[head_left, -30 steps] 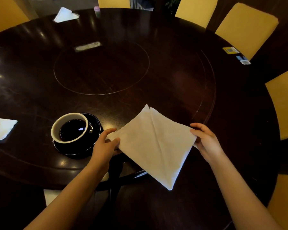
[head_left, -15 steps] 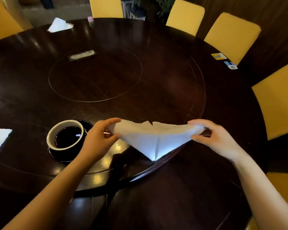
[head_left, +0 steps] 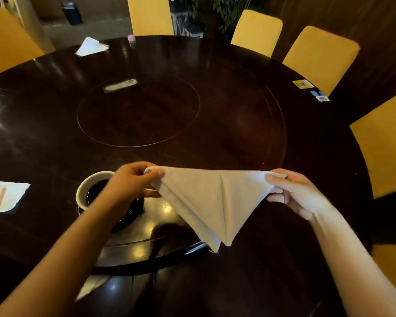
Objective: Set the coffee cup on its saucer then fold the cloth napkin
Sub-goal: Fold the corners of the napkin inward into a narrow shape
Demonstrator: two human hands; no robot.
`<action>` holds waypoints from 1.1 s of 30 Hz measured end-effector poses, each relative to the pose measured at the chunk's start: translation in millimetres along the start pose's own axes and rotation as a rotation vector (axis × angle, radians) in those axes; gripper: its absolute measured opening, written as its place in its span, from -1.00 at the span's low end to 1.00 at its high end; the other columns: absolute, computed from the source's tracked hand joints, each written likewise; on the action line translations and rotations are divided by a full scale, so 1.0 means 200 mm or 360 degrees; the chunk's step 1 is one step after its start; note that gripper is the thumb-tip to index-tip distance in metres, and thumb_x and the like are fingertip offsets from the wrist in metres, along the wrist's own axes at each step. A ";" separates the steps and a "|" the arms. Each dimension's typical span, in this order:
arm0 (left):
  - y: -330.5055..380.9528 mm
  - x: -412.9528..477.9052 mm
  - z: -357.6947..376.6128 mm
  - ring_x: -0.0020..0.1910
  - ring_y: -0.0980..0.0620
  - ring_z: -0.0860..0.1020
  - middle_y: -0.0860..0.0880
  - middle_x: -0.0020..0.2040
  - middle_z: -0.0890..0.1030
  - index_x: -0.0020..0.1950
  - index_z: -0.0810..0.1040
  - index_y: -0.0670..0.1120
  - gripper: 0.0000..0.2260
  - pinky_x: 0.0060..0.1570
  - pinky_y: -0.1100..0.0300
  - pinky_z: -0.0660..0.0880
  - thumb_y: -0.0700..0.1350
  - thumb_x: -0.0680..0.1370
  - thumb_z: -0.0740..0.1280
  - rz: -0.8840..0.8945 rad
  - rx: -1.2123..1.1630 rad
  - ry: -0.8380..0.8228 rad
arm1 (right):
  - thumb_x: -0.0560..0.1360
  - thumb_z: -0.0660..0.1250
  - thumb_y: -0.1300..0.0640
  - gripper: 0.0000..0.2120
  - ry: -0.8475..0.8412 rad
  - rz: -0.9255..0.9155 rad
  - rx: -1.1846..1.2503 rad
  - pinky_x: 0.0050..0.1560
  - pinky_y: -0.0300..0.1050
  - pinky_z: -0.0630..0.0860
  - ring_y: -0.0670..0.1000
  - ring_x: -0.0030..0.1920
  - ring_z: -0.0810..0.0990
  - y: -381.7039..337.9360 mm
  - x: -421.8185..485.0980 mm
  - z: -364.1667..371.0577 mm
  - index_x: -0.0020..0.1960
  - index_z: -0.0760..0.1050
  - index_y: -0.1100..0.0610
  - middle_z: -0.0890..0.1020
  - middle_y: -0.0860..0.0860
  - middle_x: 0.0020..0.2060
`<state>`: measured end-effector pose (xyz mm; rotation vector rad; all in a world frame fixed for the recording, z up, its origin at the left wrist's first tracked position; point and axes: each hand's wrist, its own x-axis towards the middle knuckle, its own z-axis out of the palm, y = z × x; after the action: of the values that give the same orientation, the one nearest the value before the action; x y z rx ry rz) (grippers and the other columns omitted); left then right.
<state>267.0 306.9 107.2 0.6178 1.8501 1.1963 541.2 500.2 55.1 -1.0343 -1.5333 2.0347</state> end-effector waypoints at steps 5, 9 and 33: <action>-0.27 0.33 0.13 -0.11 -0.16 0.56 -0.28 0.01 0.58 -0.02 0.57 -0.23 -0.89 -0.22 0.03 0.60 -0.33 0.49 0.30 -0.0344 -0.0004 0.0317 | 0.47 0.35 0.25 -0.81 0.0356 0.0375 -0.0135 -0.35 -0.23 0.61 -0.03 -0.30 0.69 0.21 0.24 0.08 0.06 0.55 0.29 0.71 0.07 -0.31; -0.39 0.50 0.17 -0.22 -0.04 0.53 -0.19 -0.02 0.58 0.07 0.57 -0.18 -0.82 -0.21 0.05 0.57 -0.30 0.50 0.27 -0.0397 0.0061 0.0553 | 0.47 0.37 0.26 -0.79 0.0599 0.0313 -0.0280 -0.36 -0.23 0.62 0.05 -0.20 0.64 0.29 0.35 0.12 0.08 0.52 0.29 0.62 0.23 -0.08; -0.62 -0.03 0.51 -0.06 -0.07 0.61 -0.08 -0.05 0.60 0.20 0.45 -0.12 -0.63 -0.02 0.00 0.60 -0.38 0.44 0.29 -0.0372 -0.0195 0.0277 | 0.49 0.26 0.07 -0.85 0.0111 -0.1087 -0.1701 -0.03 -0.27 0.32 -0.04 -0.10 0.38 0.61 0.10 0.46 -0.11 0.59 0.08 0.60 0.00 -0.20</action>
<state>360.3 300.9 -24.0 0.2274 1.9151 1.2255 473.2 414.2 -54.1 -0.6727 -2.5249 0.6551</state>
